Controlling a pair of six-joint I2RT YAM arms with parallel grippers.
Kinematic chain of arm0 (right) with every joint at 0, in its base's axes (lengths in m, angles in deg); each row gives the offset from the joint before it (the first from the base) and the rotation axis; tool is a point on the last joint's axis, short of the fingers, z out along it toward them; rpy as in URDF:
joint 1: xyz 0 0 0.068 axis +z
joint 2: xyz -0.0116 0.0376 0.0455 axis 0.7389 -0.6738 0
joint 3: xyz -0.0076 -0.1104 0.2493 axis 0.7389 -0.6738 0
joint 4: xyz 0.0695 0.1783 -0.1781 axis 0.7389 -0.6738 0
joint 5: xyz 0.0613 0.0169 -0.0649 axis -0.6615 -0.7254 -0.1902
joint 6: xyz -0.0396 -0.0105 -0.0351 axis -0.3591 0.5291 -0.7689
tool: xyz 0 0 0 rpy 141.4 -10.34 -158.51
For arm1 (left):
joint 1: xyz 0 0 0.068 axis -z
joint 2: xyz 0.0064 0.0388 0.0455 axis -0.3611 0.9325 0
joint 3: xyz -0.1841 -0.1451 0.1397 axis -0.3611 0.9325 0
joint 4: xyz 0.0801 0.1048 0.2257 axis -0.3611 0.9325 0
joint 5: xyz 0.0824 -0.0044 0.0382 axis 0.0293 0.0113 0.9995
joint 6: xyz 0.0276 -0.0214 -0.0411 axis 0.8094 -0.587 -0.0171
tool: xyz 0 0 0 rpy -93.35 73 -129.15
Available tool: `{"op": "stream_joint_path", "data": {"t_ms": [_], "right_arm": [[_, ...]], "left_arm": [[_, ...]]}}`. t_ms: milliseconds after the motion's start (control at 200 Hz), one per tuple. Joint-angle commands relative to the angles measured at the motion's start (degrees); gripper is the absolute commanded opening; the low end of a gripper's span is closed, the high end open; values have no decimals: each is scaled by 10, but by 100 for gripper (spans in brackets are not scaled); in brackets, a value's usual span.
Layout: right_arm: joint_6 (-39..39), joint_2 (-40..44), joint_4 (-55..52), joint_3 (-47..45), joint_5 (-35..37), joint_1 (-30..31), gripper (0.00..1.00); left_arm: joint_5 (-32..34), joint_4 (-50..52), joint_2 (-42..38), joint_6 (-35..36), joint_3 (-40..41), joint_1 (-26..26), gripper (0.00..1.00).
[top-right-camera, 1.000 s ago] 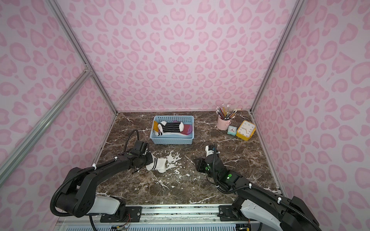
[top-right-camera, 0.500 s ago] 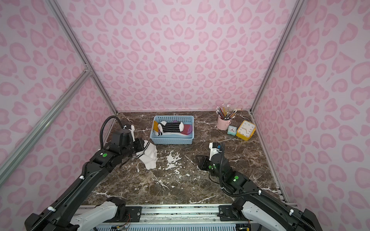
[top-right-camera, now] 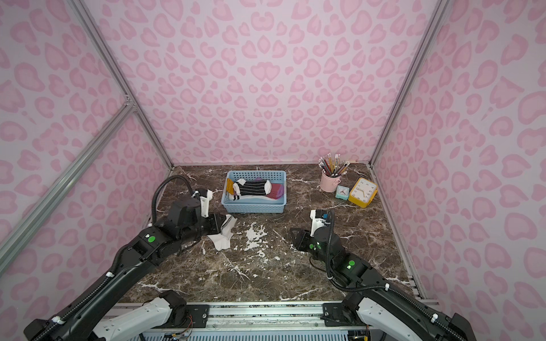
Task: Place the socks together as a pair
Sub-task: Flatten out the sock at the center of the board.
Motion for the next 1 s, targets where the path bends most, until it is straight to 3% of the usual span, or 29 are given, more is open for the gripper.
{"op": "stream_joint_path", "data": {"t_ms": [0,35,85,120,255,445,670,830,995], "right_arm": [[-5,16,-15,13,20,-1,41],[-8,23,-26,16,25,-2,41],[-10,34,-47,27,34,-5,41],[-14,43,-66,37,42,-5,42],[-26,95,-126,62,94,-6,43],[-22,146,-168,57,113,-8,44],[-4,113,-134,35,82,-8,43],[0,11,-96,58,41,-1,41],[15,-150,-68,126,102,102,40]], "left_arm": [[13,-148,40,-91,49,71,6],[16,-198,62,-113,65,105,16],[18,-251,99,-146,65,144,41],[13,-292,126,-162,56,167,49],[16,-352,210,-162,-41,227,54],[31,-327,216,-145,-79,225,57],[57,-233,118,-180,27,139,55],[84,-142,47,-178,81,60,54],[96,-92,-30,-195,133,-25,52]]}}
